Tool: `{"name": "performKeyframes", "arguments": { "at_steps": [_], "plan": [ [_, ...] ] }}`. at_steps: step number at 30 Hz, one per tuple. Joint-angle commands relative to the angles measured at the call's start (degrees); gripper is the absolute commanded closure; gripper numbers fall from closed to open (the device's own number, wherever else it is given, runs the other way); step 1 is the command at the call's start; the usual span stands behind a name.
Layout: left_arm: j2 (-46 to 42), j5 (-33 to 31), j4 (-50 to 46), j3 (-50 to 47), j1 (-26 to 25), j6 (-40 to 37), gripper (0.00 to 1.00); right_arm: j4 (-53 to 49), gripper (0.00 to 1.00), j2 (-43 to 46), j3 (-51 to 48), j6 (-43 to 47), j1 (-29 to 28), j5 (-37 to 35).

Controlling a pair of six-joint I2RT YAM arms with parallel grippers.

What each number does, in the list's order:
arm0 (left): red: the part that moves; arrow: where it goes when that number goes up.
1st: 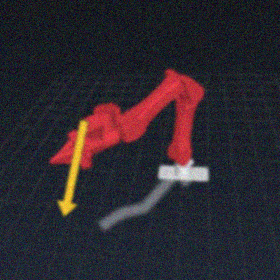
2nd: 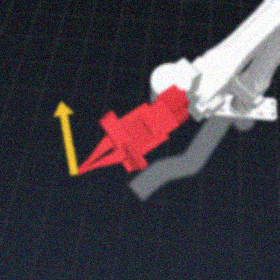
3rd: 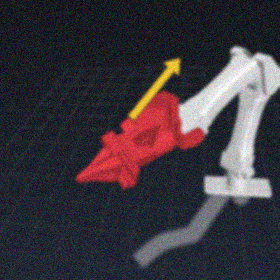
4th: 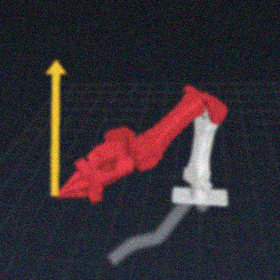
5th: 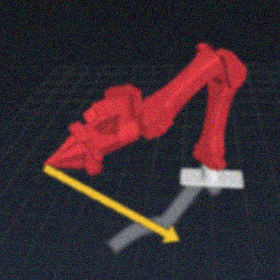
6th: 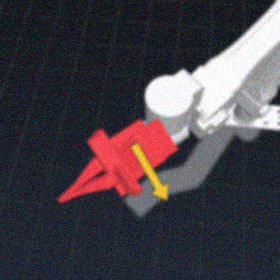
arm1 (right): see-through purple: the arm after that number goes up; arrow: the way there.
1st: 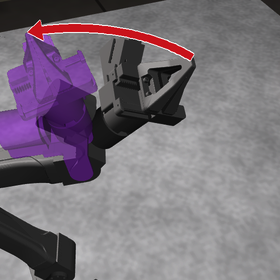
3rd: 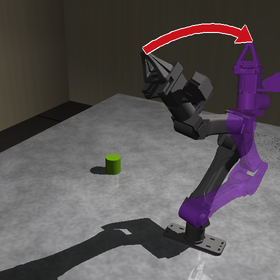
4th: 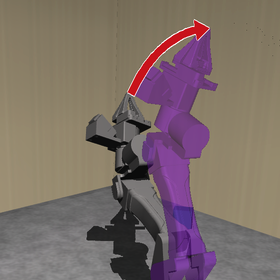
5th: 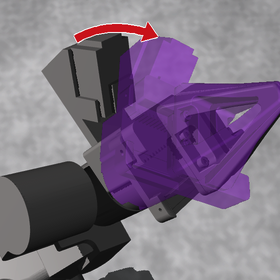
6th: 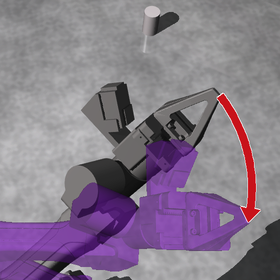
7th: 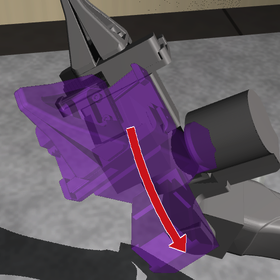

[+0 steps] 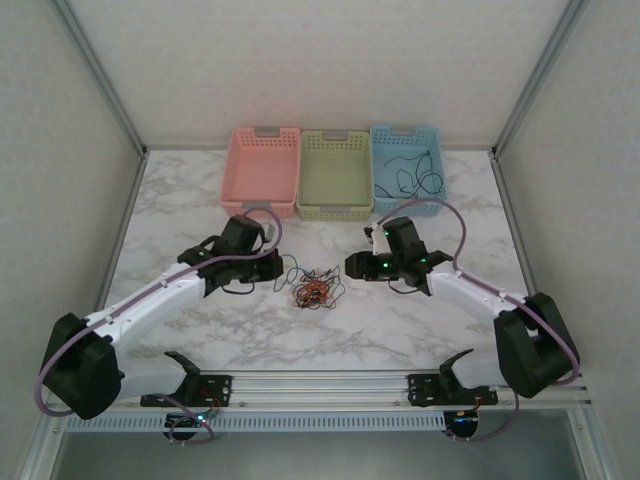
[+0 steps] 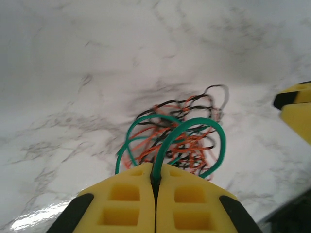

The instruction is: Untangle the cables

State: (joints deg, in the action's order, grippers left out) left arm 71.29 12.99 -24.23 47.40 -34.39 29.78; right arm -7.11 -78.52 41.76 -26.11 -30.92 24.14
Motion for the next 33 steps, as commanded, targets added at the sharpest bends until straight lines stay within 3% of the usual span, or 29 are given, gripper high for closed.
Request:
{"name": "performKeyframes", "arguments": {
  "at_steps": [1, 11, 20, 23, 28, 33],
  "plan": [
    [0.7, -2.8, 0.3, -1.8, 0.0, -0.6, 1.00, -0.6, 0.57, -3.9, 4.1, 1.8, -2.0, 1.1],
    [-0.8, -3.7, -2.5, -1.6, 0.0, -2.3, 1.00, -4.8, 0.60, -13.7, 10.2, 5.9, -3.6, -1.9],
    [-0.8, -4.8, -2.8, -1.6, 0.1, -2.5, 1.00, -4.4, 0.84, -15.5, 10.9, 5.3, -3.7, -3.3],
    [-1.6, -5.7, -3.4, -1.5, 0.1, -2.4, 1.00, -5.6, 0.99, -14.3, 10.5, 6.4, -3.7, -5.5],
    [-4.6, -12.2, -10.0, 1.4, 0.2, -3.3, 1.00, -11.4, 1.00, -8.4, 10.3, 10.1, -1.8, -11.6],
    [-8.7, -21.0, -20.6, 7.0, 0.4, -4.4, 1.00, -15.9, 1.00, -1.8, 7.8, 6.5, 6.6, -16.5]
  ]
}}
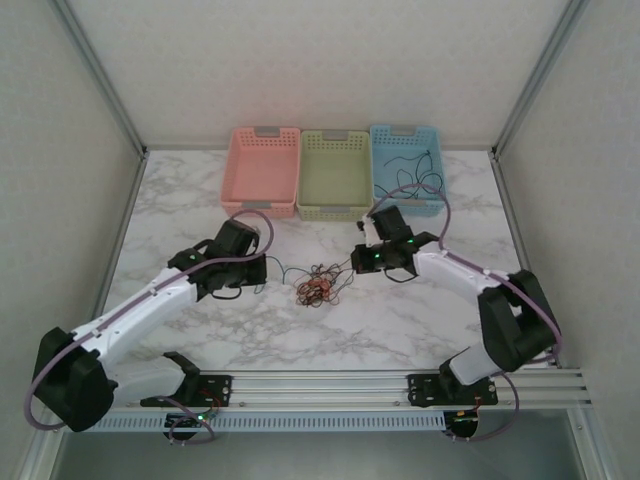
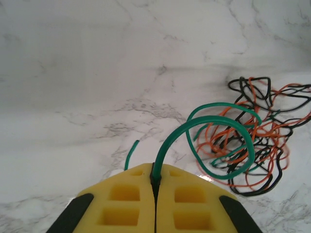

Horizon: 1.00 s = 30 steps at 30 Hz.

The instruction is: Untangle the cables

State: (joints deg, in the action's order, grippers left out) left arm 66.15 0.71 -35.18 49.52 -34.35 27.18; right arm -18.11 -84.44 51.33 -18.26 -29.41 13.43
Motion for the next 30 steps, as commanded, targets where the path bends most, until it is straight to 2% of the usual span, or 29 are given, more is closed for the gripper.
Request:
{"name": "performKeyframes", "arguments": {
  "at_steps": [1, 5, 13, 19, 25, 30],
  "plan": [
    [-4.8, -11.2, -12.0, 6.1, 0.3, -2.3, 1.00, -5.2, 1.00, 5.7, -2.7, -2.8, 7.2, -6.6],
    [-9.5, -19.2, -18.7, 9.4, 1.5, -3.6, 1.00, -6.6, 1.00, 9.8, -5.5, -6.8, 14.3, -10.4],
    [-14.3, -22.8, -22.4, 9.7, 5.3, -4.7, 1.00, -7.0, 1.00, 11.8, -8.7, -11.2, 24.3, -11.3],
    [-15.7, -27.1, -24.2, 10.4, 7.0, -4.8, 1.00, -8.9, 1.00, 12.3, -9.5, -12.9, 28.8, -16.5],
    [-16.9, -32.2, -26.2, 11.4, 8.4, -5.7, 1.00, -9.6, 1.00, 12.3, -10.1, -14.3, 30.8, -21.1],
    [-17.5, -33.7, -26.3, 11.4, 9.3, -5.5, 1.00, -10.5, 1.00, 13.6, -10.5, -15.6, 32.1, -25.3]
  ]
}}
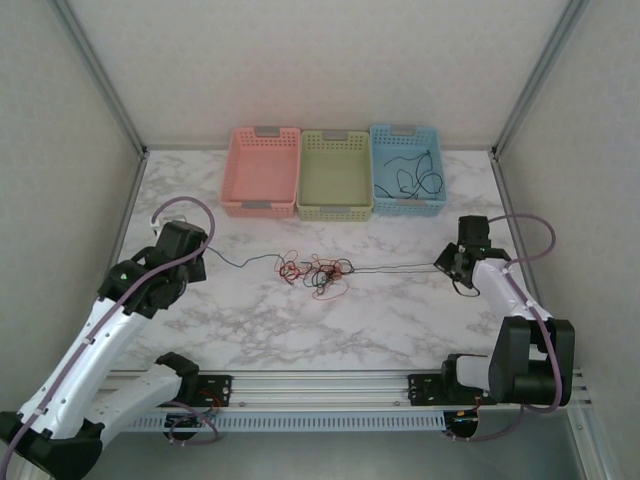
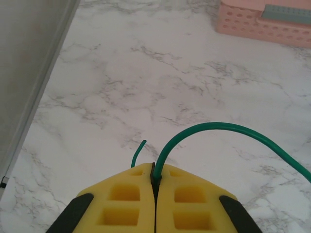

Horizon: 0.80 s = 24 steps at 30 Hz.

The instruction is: Untangle the cables

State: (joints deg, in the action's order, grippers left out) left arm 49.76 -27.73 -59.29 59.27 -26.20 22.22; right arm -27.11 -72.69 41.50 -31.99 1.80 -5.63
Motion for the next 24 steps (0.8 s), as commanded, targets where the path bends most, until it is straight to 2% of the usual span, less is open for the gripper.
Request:
{"name": "performKeyframes", "arguments": {
  "at_steps": [1, 9, 16, 20, 24],
  "plan": [
    [-1.3, -6.1, -2.2, 1.6, 1.4, -0.5, 1.00, -2.1, 1.00, 2.2, -0.7, -2.7, 1.4, -8.1],
    [-3.8, -7.1, -1.9, 2.6, 6.0, -1.1, 1.00, -1.7, 1.00, 4.7, -2.1, -5.2, 5.4, -9.2],
    [-3.7, -3.6, -1.0, 3.3, 7.7, -1.8, 1.00, -1.0, 1.00, 4.6, -2.2, -5.2, 6.0, -8.1],
    [-5.3, 8.8, 4.0, 1.8, 7.7, -2.9, 1.00, -0.1, 1.00, 4.5, -2.6, -4.8, 6.0, -5.8],
    [-4.2, 24.7, 8.5, 1.3, 7.7, -2.2, 1.00, 1.3, 1.00, 4.0, -2.7, -3.8, 5.9, -1.0]
  ]
}}
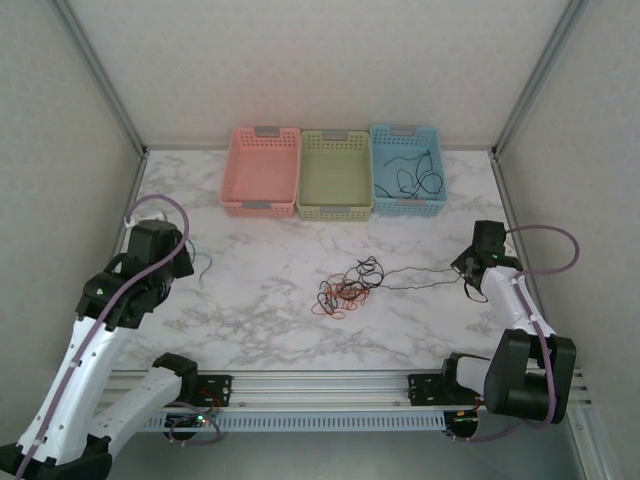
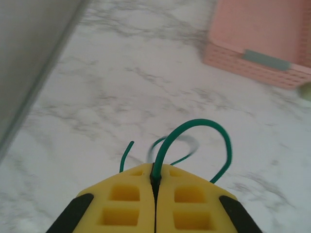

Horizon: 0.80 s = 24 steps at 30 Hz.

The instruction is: Untangle the cables

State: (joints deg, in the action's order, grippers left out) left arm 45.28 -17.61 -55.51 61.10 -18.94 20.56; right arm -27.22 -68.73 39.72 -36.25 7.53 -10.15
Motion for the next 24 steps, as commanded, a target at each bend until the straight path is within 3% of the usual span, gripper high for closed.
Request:
{"name": "performKeyframes", "arguments": {
  "at_steps": [1, 6, 13, 19, 24],
  "plan": [
    [0.7, 18.4, 6.2, -0.8, 0.4, 0.1, 1.00, 1.6, 1.00, 0.0, -1.0, 0.7, 0.2, 4.4],
    [2.3, 30.3, 13.9, -2.4, 0.3, 4.3, 1.00, 2.1, 1.00, -0.9, -1.0, 1.3, -0.7, 6.2],
    [9.5, 31.7, 21.3, -0.1, 0.0, 9.4, 1.00, 2.5, 1.00, -1.0, -2.1, 2.8, -5.1, 4.4],
    [20.8, 22.2, 24.9, 6.7, 0.0, 10.0, 1.00, 2.7, 1.00, -1.5, -2.4, 4.1, -7.2, 4.0],
    [35.2, 15.1, 24.7, 18.3, 0.6, 9.4, 1.00, 3.3, 1.00, -2.9, -2.3, 4.6, -7.8, 5.1]
  ]
}}
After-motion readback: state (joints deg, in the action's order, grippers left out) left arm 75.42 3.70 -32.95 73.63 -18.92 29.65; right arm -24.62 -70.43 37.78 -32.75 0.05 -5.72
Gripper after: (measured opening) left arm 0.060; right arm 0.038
